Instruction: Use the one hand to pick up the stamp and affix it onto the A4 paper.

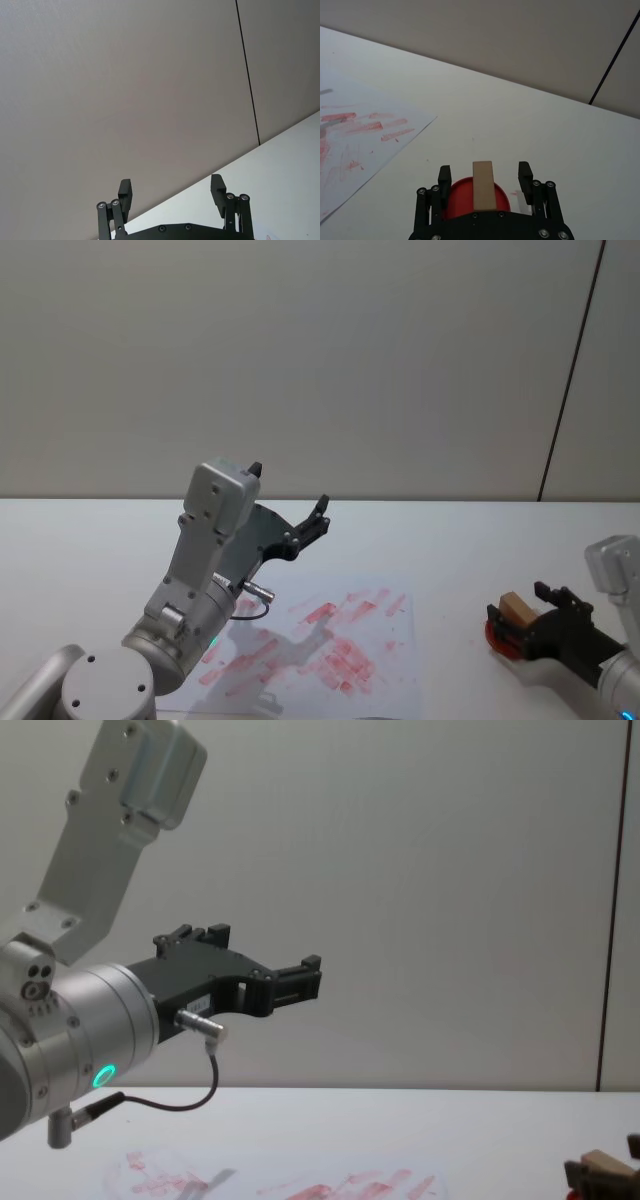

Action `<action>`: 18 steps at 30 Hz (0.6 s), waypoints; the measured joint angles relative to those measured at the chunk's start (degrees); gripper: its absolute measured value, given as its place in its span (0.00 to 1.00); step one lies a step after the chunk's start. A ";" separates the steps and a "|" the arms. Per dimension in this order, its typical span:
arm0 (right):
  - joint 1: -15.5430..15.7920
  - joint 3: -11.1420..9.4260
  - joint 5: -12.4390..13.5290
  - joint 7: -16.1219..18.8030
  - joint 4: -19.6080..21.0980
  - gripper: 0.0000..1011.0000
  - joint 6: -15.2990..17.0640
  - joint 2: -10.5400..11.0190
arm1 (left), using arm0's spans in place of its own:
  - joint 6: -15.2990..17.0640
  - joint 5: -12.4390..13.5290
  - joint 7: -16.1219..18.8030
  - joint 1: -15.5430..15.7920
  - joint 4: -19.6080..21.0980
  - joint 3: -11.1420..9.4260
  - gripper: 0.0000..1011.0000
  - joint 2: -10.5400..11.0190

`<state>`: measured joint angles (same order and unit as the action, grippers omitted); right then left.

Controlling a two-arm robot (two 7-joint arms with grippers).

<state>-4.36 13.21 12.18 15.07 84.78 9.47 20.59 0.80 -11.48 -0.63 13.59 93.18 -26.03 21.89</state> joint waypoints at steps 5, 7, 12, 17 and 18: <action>0.30 -0.25 0.48 -0.46 1.56 0.90 -1.22 0.17 | 0.00 0.00 0.00 0.00 0.00 0.00 0.99 0.00; 0.44 -0.38 0.72 -0.68 2.36 0.96 -1.82 0.27 | 0.00 0.00 0.00 0.00 0.00 0.00 0.99 0.00; 0.70 -0.61 1.24 -1.12 4.12 0.99 -2.81 0.42 | 0.00 0.00 0.00 0.00 0.00 0.00 0.99 0.00; 0.93 -0.77 1.64 -1.48 5.45 0.99 -3.49 0.53 | 0.00 0.00 0.00 0.00 0.00 0.00 0.99 0.00; 0.95 -0.80 1.69 -1.52 5.61 0.99 -3.57 0.54 | 0.00 0.00 0.00 0.00 0.00 0.00 0.99 0.00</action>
<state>-3.40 12.41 13.87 13.55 90.39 5.90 21.13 0.80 -11.48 -0.62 13.59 93.18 -26.02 21.90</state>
